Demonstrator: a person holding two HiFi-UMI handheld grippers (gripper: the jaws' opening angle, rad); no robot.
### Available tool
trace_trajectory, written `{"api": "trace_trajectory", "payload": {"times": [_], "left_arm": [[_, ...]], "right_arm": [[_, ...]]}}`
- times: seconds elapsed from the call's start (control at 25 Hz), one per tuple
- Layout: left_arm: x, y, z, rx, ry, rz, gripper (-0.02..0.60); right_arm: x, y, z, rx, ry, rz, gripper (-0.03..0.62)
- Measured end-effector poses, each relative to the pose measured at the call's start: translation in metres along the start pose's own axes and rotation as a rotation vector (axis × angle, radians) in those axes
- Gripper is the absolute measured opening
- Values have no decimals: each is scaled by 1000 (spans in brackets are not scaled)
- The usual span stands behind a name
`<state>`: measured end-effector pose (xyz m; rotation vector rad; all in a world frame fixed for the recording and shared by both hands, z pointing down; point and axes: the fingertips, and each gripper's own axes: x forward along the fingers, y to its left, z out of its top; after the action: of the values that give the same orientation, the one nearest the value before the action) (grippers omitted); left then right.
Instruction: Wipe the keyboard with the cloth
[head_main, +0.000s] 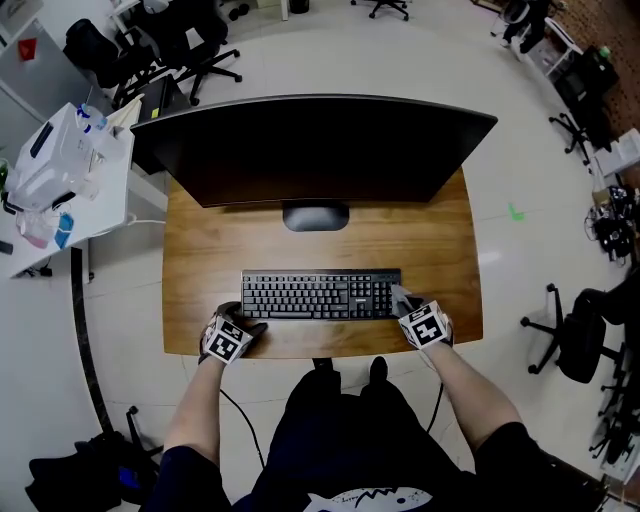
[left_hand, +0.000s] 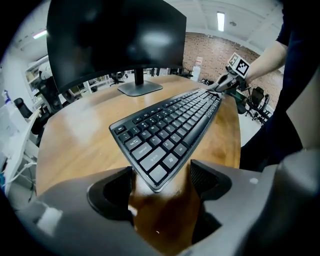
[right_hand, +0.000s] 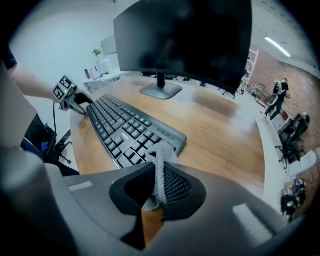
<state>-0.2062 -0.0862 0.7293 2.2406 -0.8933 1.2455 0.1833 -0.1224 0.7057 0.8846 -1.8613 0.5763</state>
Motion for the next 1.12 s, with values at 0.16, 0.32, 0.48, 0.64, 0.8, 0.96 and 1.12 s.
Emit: {"api": "trace_trajectory", "payload": {"times": [0.16, 0.32, 0.48, 0.64, 0.8, 0.96, 1.12], "left_arm": [[2, -1, 3, -38, -10, -14, 354], [1, -1, 3, -36, -10, -19, 354], [2, 0, 3, -40, -17, -19, 354], [1, 0, 3, -38, -16, -19, 354], [1, 0, 3, -31, -14, -24, 354], [1, 0, 3, -30, -15, -28, 353], [1, 0, 3, -30, -19, -33, 353]], "right_arm": [[15, 16, 3, -44, 40, -7, 34], [19, 41, 17, -60, 20, 45, 32], [30, 78, 35, -125, -3, 102, 32], [40, 125, 56, -217, -25, 165, 32], [39, 158, 68, -298, -47, 235, 32], [24, 154, 73, -257, -113, 238, 32], [4, 92, 53, -125, -126, 116, 32]]}}
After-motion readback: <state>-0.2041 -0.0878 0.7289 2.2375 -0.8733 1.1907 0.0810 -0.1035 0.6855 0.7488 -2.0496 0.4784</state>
